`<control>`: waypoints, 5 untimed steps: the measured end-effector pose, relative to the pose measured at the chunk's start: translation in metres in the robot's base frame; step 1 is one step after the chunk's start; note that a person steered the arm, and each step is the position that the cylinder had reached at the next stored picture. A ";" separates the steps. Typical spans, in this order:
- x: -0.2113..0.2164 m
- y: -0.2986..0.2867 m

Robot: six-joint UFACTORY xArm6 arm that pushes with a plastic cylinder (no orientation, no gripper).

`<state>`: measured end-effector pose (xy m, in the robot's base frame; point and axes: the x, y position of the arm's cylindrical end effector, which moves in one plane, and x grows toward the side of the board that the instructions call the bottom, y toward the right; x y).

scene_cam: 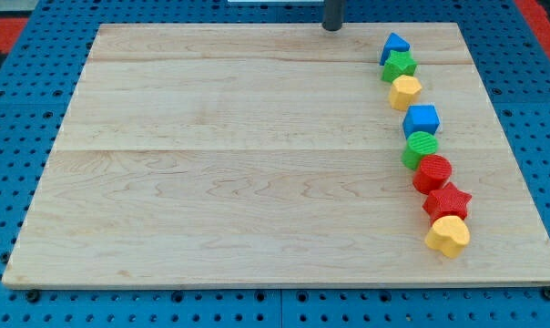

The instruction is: Move the arm to the top right of the board

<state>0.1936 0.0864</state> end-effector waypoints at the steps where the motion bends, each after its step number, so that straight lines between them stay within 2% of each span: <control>1: 0.000 0.000; 4: 0.000 0.021; 5: 0.001 0.134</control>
